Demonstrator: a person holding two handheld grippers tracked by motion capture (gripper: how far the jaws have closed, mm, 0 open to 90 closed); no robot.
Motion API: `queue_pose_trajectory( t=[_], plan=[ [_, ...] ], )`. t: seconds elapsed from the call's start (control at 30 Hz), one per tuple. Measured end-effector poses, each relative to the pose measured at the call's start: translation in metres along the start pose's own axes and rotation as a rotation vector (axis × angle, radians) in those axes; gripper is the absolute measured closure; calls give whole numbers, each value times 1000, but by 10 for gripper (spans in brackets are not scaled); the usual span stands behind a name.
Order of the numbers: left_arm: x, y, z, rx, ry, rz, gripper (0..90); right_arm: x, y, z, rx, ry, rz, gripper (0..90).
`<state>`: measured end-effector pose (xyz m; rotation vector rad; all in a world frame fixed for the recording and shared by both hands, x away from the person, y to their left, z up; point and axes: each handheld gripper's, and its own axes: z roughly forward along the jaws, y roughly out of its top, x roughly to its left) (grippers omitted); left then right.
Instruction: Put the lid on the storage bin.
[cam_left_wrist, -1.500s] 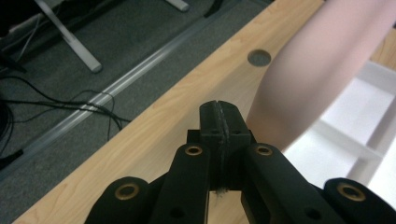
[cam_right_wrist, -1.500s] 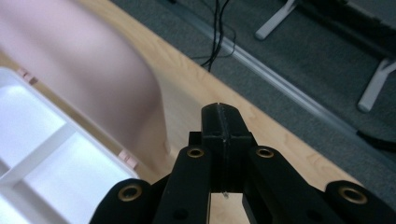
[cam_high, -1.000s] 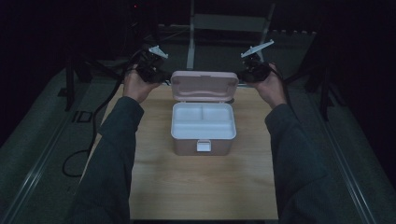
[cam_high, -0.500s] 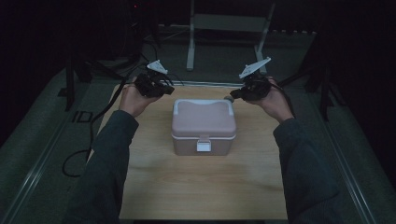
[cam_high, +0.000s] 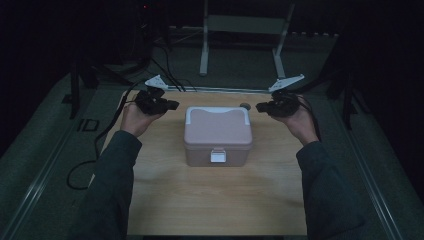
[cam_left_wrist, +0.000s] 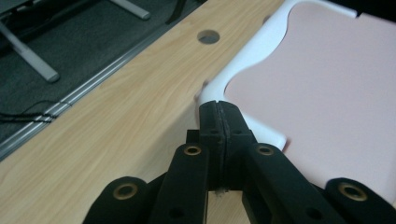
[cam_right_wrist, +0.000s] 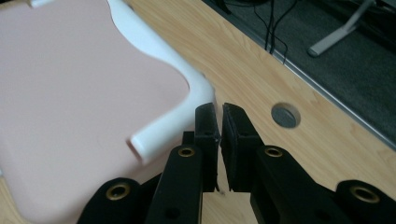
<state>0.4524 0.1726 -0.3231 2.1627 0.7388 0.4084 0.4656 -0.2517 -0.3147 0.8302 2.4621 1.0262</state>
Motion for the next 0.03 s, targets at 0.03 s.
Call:
queue_pose_trajectory(
  t=[0.03],
  plan=[
    [2,-3,-1,-5,-2,-10,881,-1,-2,0,5,-5,9,849]
  ],
)
